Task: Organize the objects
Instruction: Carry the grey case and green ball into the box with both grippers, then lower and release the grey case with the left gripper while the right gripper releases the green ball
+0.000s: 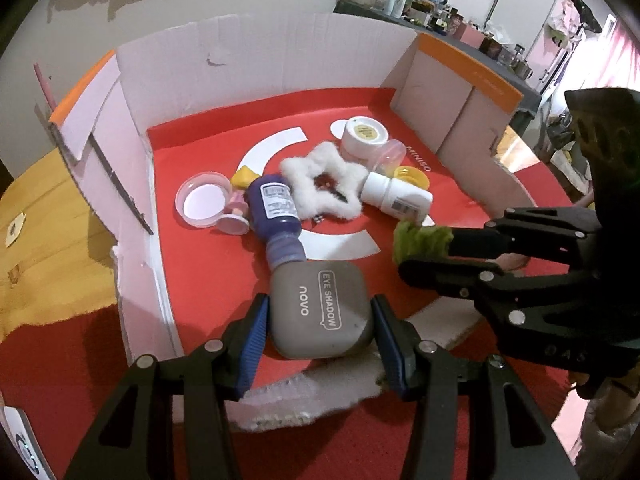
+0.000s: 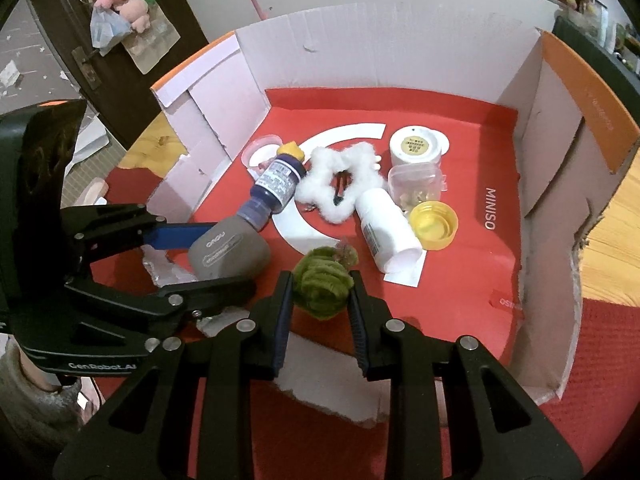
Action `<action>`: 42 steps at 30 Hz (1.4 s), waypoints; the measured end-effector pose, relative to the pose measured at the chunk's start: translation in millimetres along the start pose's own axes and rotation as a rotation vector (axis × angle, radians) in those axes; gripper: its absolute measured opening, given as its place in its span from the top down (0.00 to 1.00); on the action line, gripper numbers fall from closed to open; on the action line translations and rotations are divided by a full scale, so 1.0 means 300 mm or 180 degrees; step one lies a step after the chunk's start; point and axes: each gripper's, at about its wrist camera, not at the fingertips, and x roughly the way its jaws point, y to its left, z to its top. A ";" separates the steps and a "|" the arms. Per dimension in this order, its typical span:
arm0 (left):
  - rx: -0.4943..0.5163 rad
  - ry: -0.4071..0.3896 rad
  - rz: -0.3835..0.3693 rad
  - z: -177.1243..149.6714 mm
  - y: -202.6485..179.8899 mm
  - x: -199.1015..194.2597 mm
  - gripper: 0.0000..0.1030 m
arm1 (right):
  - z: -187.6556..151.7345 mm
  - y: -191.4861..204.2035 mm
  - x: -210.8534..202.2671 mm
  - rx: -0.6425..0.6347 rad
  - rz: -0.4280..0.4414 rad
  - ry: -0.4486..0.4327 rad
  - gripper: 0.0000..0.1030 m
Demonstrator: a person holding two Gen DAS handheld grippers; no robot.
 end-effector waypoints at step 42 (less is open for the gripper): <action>-0.0247 -0.0320 0.0290 0.069 0.018 0.079 0.48 | 0.035 -0.111 0.033 0.0104 -0.0364 -0.0161 0.75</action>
